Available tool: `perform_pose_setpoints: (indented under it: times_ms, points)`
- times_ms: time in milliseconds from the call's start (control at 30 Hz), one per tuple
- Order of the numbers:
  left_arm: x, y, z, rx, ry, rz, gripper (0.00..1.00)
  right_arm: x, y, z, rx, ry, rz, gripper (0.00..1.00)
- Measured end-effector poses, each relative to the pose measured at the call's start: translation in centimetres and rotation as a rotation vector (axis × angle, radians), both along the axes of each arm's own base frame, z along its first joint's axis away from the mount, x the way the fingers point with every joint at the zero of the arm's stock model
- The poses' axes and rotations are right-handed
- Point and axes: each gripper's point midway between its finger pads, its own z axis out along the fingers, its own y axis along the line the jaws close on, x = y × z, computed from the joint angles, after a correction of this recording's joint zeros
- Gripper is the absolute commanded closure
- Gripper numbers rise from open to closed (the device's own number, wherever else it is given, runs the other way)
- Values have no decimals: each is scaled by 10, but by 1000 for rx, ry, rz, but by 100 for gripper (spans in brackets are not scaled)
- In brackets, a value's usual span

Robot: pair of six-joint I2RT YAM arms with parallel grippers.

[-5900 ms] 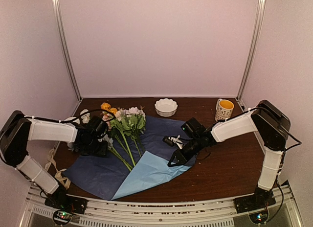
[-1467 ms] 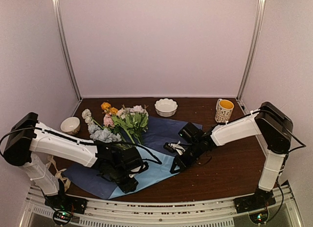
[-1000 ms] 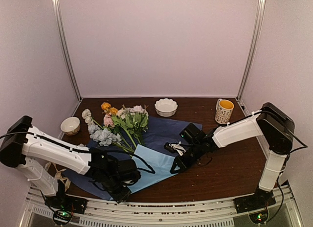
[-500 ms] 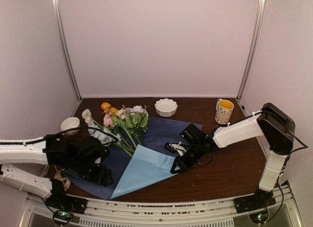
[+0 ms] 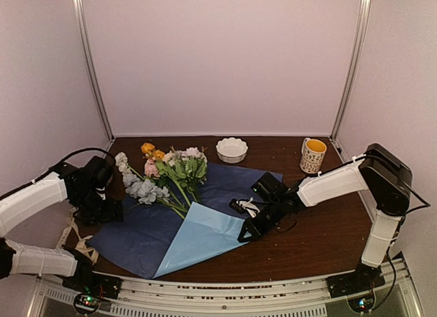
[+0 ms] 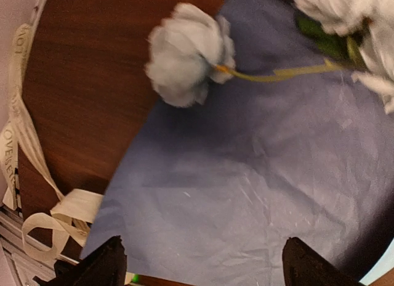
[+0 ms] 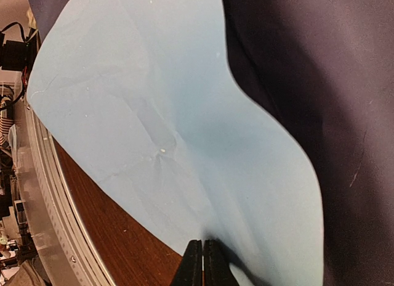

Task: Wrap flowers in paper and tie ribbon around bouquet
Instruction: Press the fold line of the 1/4-folded wrapping paper, then pick up the one-fourth-folded wrapping paper from the center of the board.

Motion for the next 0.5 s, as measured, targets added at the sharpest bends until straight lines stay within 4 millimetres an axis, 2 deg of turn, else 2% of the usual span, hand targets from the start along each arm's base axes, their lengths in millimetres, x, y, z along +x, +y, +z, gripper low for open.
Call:
perform_pose_setpoints:
  times_ms: [67, 200, 300, 500]
  points:
    - [12, 22, 3, 5, -30, 96, 2, 0, 0, 0, 0, 0, 0, 94]
    - [19, 60, 3, 31, -45, 254, 2, 0, 0, 0, 7, -1, 0, 95]
    - [16, 70, -6, 39, 1, 290, 2, -1, 1, 0, 11, 0, 2, 94]
    - [10, 71, -39, 44, 155, 298, 4, -1, 1, 0, 12, -3, 7, 94]
